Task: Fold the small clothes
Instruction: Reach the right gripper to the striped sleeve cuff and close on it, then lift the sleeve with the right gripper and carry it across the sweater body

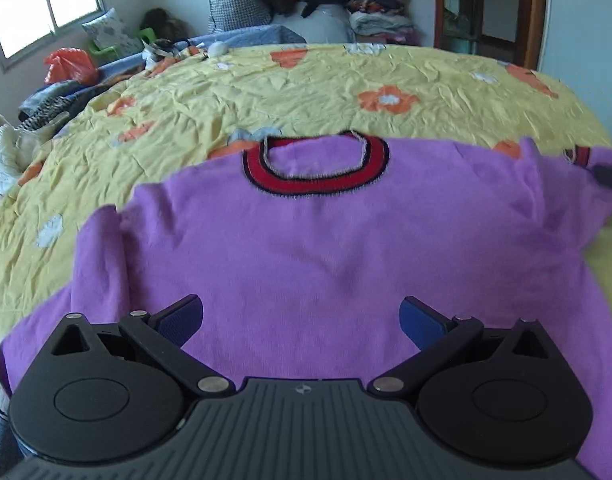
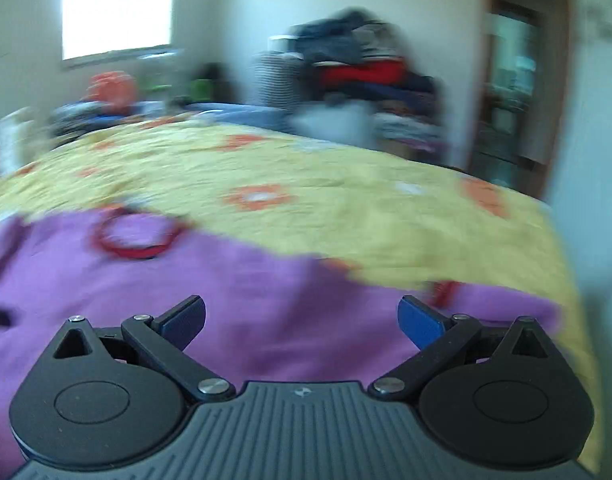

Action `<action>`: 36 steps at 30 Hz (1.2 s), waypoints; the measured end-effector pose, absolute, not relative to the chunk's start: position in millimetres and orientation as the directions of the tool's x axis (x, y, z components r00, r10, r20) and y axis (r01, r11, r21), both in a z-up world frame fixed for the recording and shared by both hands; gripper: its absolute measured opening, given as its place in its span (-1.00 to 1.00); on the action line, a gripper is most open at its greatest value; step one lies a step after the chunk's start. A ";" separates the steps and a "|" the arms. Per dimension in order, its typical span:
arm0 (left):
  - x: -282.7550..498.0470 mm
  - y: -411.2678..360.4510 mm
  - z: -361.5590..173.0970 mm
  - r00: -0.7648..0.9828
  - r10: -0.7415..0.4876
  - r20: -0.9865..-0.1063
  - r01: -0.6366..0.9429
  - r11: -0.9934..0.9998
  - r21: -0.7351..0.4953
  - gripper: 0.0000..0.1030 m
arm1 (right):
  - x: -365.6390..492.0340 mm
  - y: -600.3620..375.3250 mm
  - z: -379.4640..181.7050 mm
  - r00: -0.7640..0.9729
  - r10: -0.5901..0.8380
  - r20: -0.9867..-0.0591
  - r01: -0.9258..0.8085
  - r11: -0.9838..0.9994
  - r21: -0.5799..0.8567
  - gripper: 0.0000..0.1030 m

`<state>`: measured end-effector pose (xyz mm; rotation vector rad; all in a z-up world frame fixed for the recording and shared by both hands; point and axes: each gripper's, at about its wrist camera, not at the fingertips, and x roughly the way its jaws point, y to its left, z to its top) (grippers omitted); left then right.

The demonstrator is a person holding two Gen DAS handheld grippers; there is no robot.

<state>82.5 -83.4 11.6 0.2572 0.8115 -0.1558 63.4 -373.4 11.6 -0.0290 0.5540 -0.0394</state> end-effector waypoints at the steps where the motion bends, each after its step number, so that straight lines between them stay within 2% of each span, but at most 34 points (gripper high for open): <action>1: 83.3 -86.7 11.5 0.696 -0.024 -0.718 0.233 0.953 0.194 1.00 | 65.6 -388.5 15.0 0.849 -0.071 -0.523 0.046 0.997 -0.060 1.00; 4: 90.6 -90.9 4.7 0.700 0.008 -0.714 0.232 0.943 0.238 1.00 | 86.1 -421.7 11.0 0.781 -0.220 -0.585 0.113 0.970 -0.213 1.00; 5: 95.2 -91.1 0.3 0.685 0.006 -0.729 0.243 0.941 0.236 1.00 | 93.8 -428.1 8.0 0.778 -0.245 -0.578 0.114 0.960 -0.254 1.00; 8: 110.7 -90.6 -14.1 0.632 0.009 -0.775 0.275 0.932 0.235 1.00 | 117.5 -435.0 -4.2 0.747 -0.208 -0.631 -0.058 0.926 -0.373 1.00; 11: 112.9 -89.7 -17.5 0.645 0.022 -0.763 0.282 0.922 0.265 1.00 | 147.0 -430.8 -19.8 0.712 -0.194 -0.675 -0.185 0.875 -0.447 0.99; 18: 123.7 -89.0 -27.3 0.617 0.046 -0.786 0.264 0.928 0.262 1.00 | 193.3 -457.7 -42.4 0.597 -0.123 -0.793 -0.290 0.888 -0.357 0.98; 20: 128.3 -88.2 -31.5 0.594 0.039 -0.804 0.274 0.929 0.248 1.00 | 192.4 -461.4 -45.0 0.586 -0.132 -0.800 -0.277 0.894 -0.351 0.50; 21: 129.5 -87.9 -32.7 0.586 0.031 -0.809 0.282 0.929 0.240 1.00 | 192.1 -464.1 -45.2 0.577 -0.124 -0.807 -0.273 0.902 -0.334 -0.20; 22: 130.0 -87.8 -33.4 0.584 0.028 -0.811 0.285 0.928 0.238 1.00 | 191.6 -467.2 -45.4 0.567 -0.113 -0.816 -0.263 0.914 -0.309 -0.66; 26: 130.6 -84.8 -31.0 0.590 0.027 -0.807 0.285 0.928 0.239 1.00 | 184.2 -474.6 -42.7 0.559 -0.075 -0.826 -0.219 0.947 -0.235 -0.89; 30: 130.5 -74.9 -29.6 0.572 0.019 -0.820 0.274 0.938 0.213 1.00 | 167.2 -486.6 -29.1 0.616 -0.076 -0.784 -0.107 0.978 -0.179 -0.92; 36: 121.8 -57.8 -28.2 0.569 0.013 -0.823 0.283 0.936 0.211 1.00 | 123.1 -543.5 -4.6 0.683 -0.147 -0.715 0.185 0.982 -0.026 -0.92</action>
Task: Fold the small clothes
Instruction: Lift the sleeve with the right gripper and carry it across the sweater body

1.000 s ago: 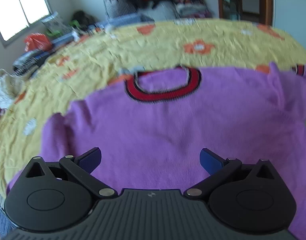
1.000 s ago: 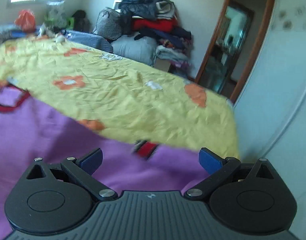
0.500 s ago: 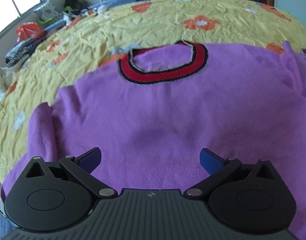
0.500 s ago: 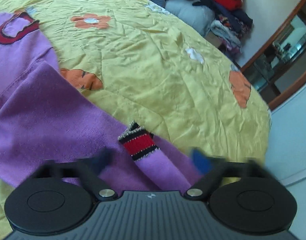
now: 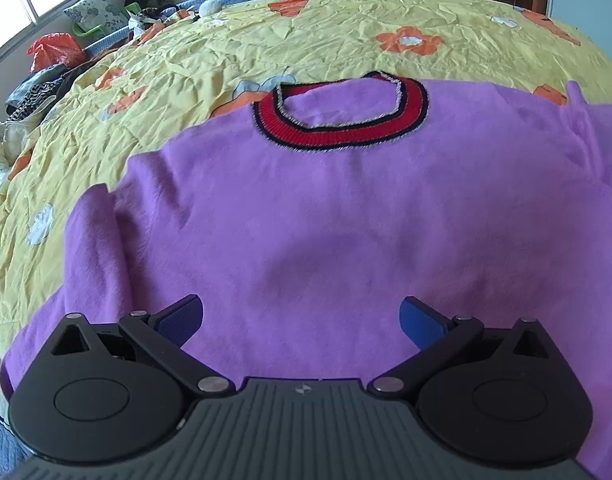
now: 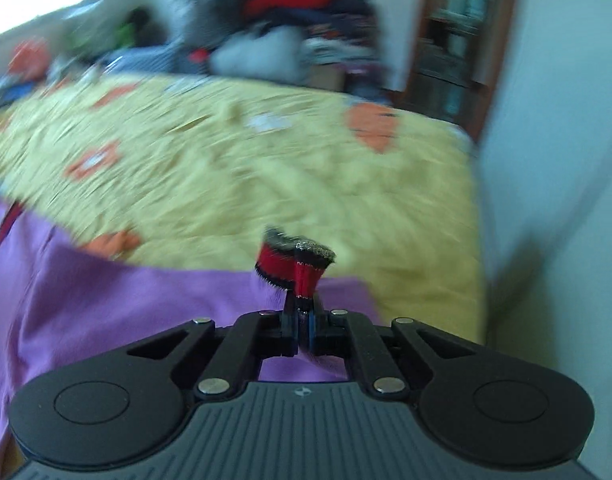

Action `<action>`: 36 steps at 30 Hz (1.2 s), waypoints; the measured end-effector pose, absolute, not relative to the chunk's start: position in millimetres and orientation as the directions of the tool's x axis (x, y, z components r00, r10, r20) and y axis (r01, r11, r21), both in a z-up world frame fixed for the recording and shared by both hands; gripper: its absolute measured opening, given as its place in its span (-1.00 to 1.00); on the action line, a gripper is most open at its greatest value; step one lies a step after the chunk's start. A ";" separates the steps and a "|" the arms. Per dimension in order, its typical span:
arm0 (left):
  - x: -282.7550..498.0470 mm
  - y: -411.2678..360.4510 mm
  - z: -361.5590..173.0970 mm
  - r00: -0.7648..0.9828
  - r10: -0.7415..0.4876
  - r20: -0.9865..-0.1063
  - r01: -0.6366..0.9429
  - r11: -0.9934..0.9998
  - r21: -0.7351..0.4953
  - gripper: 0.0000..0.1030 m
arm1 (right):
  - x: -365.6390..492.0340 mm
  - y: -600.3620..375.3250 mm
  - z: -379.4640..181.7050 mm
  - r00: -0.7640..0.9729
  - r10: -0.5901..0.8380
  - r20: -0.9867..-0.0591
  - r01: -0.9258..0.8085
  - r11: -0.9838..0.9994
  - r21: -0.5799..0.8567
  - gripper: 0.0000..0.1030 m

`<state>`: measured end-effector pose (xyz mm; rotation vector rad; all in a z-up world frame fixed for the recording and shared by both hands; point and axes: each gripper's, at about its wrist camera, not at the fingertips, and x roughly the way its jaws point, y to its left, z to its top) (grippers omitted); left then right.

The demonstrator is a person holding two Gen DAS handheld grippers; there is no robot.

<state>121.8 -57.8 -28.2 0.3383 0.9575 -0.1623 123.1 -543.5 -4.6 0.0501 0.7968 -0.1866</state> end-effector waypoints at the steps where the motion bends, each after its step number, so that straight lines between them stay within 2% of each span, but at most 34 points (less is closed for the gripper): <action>1: 120.8 -54.7 -28.4 0.566 0.012 -0.824 0.284 0.936 0.209 1.00 | 114.1 -555.3 -1.4 0.688 -0.167 -0.706 0.232 0.973 -0.005 -0.92; 8: 118.9 -34.6 -28.2 0.539 -0.033 -0.841 0.282 0.949 0.143 1.00 | 67.5 -621.5 20.9 0.689 -0.345 -0.637 0.472 0.881 0.034 -0.92; 13: 125.6 -45.4 -23.3 0.511 -0.120 -0.851 0.313 0.948 0.054 1.00 | 62.7 -649.1 33.8 0.684 -0.419 -0.597 0.545 0.837 0.038 -0.92; 19: 148.0 -115.5 -13.0 0.478 -0.293 -0.828 0.465 0.884 -0.045 1.00 | 63.1 -663.2 15.6 0.645 -0.449 -0.618 0.578 0.816 0.012 -0.92; 24: 188.6 -185.5 -21.4 0.380 -0.474 -0.794 0.554 0.804 -0.215 1.00 | 11.4 -662.8 3.1 0.638 -0.474 -0.606 0.620 0.784 0.040 -0.92; 29: 248.5 -251.3 -48.9 0.307 -0.513 -0.802 0.522 0.795 -0.309 1.00 | -45.1 -651.7 -4.8 0.642 -0.489 -0.591 0.661 0.743 0.104 -0.92; 30: 257.0 -263.4 -54.4 0.311 -0.492 -0.813 0.512 0.807 -0.293 1.00 | -51.8 -648.2 -6.6 0.640 -0.497 -0.587 0.669 0.736 0.107 -0.92; 36: 264.0 -315.3 -59.6 0.431 -0.309 -0.848 0.548 0.836 -0.027 1.00 | -105.5 -628.0 -21.0 0.632 -0.527 -0.567 0.728 0.654 0.204 -0.92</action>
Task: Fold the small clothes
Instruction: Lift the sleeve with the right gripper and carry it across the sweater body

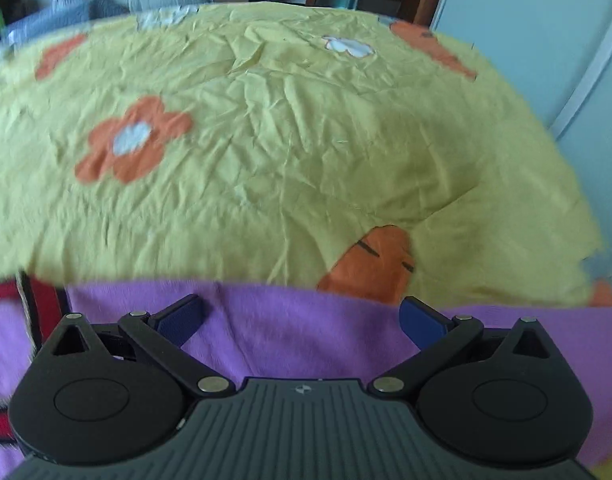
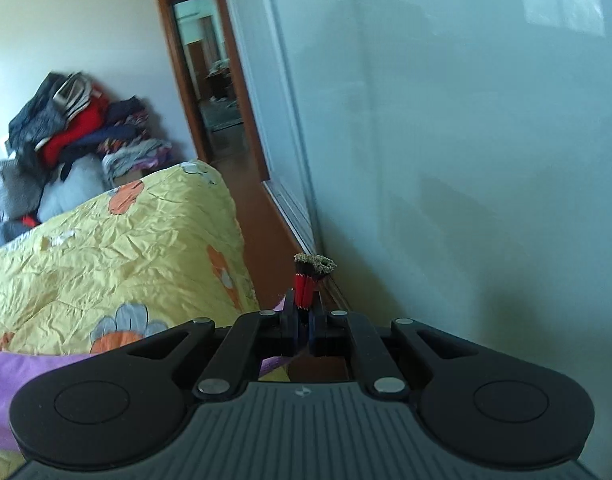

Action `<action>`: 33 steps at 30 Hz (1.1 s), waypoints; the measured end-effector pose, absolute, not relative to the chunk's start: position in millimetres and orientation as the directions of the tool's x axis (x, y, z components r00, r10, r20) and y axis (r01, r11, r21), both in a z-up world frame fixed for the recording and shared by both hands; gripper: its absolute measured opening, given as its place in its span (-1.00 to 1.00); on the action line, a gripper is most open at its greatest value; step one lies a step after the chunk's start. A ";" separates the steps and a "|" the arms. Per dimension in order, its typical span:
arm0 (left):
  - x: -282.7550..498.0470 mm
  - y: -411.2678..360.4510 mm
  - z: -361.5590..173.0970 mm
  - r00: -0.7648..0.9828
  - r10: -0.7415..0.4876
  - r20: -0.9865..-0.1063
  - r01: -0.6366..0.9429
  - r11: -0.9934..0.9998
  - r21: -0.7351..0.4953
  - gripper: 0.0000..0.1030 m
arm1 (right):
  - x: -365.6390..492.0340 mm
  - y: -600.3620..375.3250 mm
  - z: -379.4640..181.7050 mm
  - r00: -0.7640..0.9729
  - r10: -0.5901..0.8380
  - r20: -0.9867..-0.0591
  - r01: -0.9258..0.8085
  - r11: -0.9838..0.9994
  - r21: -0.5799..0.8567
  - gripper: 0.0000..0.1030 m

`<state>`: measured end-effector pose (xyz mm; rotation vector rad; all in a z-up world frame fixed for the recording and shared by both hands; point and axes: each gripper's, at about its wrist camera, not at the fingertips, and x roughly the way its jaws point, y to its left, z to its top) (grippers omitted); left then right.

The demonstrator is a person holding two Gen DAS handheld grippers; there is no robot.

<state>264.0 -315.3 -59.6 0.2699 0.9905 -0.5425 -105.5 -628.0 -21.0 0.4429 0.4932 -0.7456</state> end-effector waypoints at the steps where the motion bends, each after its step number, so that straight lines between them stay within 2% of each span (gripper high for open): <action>1: 262.0 -319.5 -60.5 0.450 -0.288 -0.845 0.556 0.831 0.013 1.00 | -111.8 -625.7 -25.0 0.630 -0.528 -0.569 0.737 0.639 0.223 -0.92; 3: 260.8 -320.1 -56.9 0.453 -0.288 -0.844 0.578 0.816 0.032 1.00 | -115.5 -624.9 -31.8 0.624 -0.526 -0.578 0.747 0.619 0.243 -0.92; 5: 259.8 -303.3 -46.0 0.436 -0.311 -0.845 0.573 0.819 -0.006 1.00 | -115.1 -623.9 -31.9 0.635 -0.517 -0.574 0.745 0.607 0.277 -0.91; 9: 235.3 -233.0 -11.2 0.456 -0.402 -0.794 0.551 0.828 -0.103 1.00 | -94.2 -600.6 -2.6 0.698 -0.503 -0.510 0.687 0.672 0.277 -0.92; 12: 214.2 -178.7 4.1 0.499 -0.395 -0.772 0.521 0.848 -0.097 1.00 | -59.5 -564.9 24.3 0.773 -0.442 -0.455 0.593 0.757 0.274 -0.92; 16: 182.4 -111.5 11.6 0.576 -0.291 -0.764 0.476 0.879 0.024 1.00 | -3.7 -508.7 41.8 0.863 -0.297 -0.409 0.440 0.840 0.318 -0.92; 21: 159.0 -29.7 4.8 0.636 -0.106 -0.765 0.376 0.907 0.187 1.00 | 63.3 -431.5 31.3 0.910 -0.081 -0.407 0.262 0.873 0.411 -0.91; 28: 145.4 77.2 2.7 0.601 0.019 -0.799 0.207 0.962 0.179 1.00 | 132.7 -307.3 5.4 0.877 0.177 -0.446 0.064 0.878 0.475 -0.91; 33: 134.2 125.3 5.9 0.590 0.026 -0.807 0.112 0.987 0.114 1.00 | 162.5 -221.3 -6.7 0.821 0.313 -0.477 -0.060 0.879 0.473 -0.91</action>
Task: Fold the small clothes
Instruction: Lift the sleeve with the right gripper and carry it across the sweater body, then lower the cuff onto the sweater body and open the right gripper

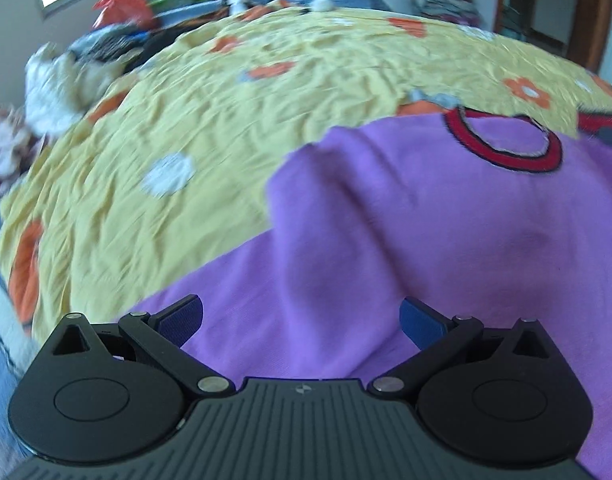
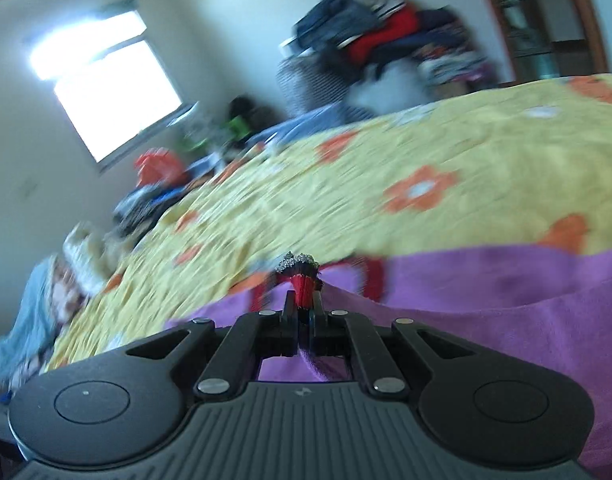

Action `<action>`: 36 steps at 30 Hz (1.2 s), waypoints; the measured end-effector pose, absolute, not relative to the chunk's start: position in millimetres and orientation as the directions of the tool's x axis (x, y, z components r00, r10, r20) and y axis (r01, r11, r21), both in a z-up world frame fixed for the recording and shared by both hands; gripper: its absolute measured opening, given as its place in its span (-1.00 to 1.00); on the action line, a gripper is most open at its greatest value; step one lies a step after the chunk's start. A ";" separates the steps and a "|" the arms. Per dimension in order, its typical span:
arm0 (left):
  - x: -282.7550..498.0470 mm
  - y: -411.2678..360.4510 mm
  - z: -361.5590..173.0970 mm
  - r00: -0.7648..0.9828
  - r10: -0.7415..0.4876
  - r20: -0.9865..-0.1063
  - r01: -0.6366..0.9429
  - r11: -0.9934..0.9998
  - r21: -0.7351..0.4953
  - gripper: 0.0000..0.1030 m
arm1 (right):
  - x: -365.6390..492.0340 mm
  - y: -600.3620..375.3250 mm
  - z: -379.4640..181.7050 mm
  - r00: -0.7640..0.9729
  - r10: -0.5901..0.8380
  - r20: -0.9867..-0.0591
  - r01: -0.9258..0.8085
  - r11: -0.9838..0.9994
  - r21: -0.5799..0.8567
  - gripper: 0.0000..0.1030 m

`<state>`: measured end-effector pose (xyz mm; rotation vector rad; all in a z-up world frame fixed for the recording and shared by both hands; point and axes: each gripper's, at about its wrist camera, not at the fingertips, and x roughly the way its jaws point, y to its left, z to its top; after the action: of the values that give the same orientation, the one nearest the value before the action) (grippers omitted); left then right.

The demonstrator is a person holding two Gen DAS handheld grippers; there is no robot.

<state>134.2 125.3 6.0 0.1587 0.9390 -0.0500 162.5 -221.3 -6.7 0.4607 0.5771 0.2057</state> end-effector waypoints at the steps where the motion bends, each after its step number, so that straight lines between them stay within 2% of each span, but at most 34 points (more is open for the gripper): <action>1: 133.3 131.3 6.8 0.588 0.024 -0.808 0.098 0.990 0.101 1.00 | 163.6 -208.3 -8.6 0.810 0.335 -0.481 -0.077 0.875 0.479 -0.91; 14: 118.1 151.0 1.7 0.583 0.054 -0.811 0.043 0.994 0.097 1.00 | 167.3 -125.8 -8.5 0.735 0.488 -0.471 -0.211 0.825 0.525 -0.89; 20: 118.6 152.9 -0.2 0.580 0.050 -0.813 0.032 0.996 0.084 1.00 | 174.4 -101.0 -15.9 0.711 0.510 -0.485 -0.236 0.822 0.518 -0.89; 27: 113.6 160.2 -2.4 0.574 0.049 -0.817 0.003 0.998 0.062 1.00 | 184.5 -74.1 -49.7 0.656 0.512 -0.555 -0.232 0.836 0.497 -0.87; 36: 108.1 168.6 -6.9 0.562 0.026 -0.827 -0.022 1.000 0.017 1.00 | 194.4 -48.3 -57.9 0.659 0.504 -0.559 -0.253 0.848 0.466 -0.87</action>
<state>108.1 168.6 -6.9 0.0050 0.9732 0.0282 194.4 -48.3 -57.9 0.3669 0.7353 0.4390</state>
